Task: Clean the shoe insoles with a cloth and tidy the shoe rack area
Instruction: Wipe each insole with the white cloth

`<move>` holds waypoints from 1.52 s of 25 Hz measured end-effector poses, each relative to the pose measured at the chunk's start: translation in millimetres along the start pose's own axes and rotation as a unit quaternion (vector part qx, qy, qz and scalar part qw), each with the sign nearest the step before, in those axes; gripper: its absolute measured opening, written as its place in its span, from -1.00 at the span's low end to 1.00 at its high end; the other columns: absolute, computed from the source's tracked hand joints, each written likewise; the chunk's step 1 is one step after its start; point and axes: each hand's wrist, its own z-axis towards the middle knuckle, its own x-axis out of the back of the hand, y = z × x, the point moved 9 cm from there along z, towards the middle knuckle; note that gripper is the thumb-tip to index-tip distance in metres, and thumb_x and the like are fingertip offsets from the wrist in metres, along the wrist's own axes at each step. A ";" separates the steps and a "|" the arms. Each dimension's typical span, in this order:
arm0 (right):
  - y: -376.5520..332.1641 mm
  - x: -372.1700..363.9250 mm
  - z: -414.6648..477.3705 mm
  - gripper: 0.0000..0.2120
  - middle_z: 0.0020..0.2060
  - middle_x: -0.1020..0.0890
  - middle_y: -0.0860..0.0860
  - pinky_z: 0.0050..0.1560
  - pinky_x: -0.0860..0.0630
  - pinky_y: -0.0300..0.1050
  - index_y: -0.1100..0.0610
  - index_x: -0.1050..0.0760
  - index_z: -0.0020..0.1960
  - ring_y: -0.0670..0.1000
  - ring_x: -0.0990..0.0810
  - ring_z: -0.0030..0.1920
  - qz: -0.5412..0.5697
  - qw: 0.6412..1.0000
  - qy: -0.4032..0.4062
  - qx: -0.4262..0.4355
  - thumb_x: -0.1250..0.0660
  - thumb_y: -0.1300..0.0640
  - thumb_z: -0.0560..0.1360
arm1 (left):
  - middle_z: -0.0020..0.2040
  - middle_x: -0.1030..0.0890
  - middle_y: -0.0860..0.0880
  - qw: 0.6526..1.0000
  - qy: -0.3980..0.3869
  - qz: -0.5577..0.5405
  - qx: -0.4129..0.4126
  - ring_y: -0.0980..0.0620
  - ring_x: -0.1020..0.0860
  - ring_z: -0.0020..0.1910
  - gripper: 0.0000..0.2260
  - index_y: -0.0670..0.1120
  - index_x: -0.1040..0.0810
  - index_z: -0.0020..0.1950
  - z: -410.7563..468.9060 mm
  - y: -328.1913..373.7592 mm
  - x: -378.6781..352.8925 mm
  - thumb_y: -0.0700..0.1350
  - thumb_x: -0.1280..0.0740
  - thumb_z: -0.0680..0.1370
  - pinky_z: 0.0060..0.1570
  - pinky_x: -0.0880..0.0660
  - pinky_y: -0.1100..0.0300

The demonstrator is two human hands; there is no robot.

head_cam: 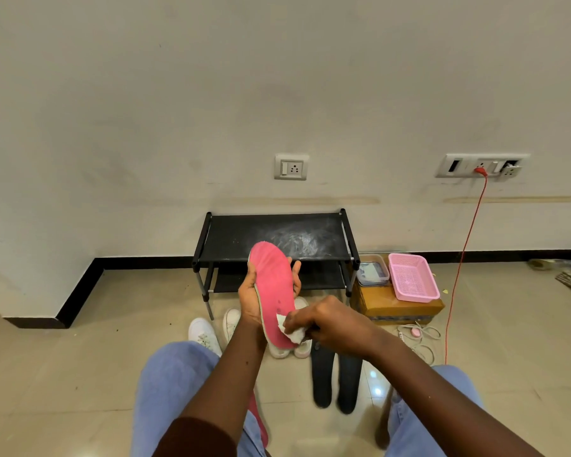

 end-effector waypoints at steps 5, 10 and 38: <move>27.2 33.4 -3.2 -0.76 -0.05 -0.69 0.04 -0.05 -0.57 -0.19 0.13 -0.62 0.09 -0.06 -0.65 -0.10 0.140 0.975 0.139 -0.098 -0.33 0.32 0.46 | 0.18 -0.56 -0.24 0.999 -0.023 0.019 0.033 -0.15 -0.51 0.13 -0.32 -0.27 -0.51 0.26 4.1 -12.8 -2.1 0.30 -0.08 0.53 0.03 -0.55 0.01; 9.4 43.4 4.9 -0.74 -0.01 -0.67 0.09 0.10 -0.51 -0.13 0.20 -0.63 0.05 0.03 -0.62 0.01 0.077 0.958 0.257 -0.098 -0.27 0.40 0.47 | 0.20 -0.54 -0.26 0.995 -0.043 0.086 0.032 -0.20 -0.59 0.12 -0.25 -0.30 -0.48 0.28 3.8 -27.7 -15.8 0.32 -0.24 0.42 0.06 -0.57 -0.05; 19.2 25.5 9.6 -0.78 0.02 -0.63 0.10 0.05 -0.50 -0.13 0.21 -0.59 0.12 0.02 -0.58 -0.02 0.003 0.981 0.086 -0.175 -0.25 0.23 0.54 | -0.27 -0.65 -0.22 0.981 0.101 0.163 0.012 -0.09 -0.66 -0.29 -0.39 -0.29 -0.54 -0.02 8.3 -37.7 16.0 0.20 0.04 0.62 -0.26 -0.61 0.13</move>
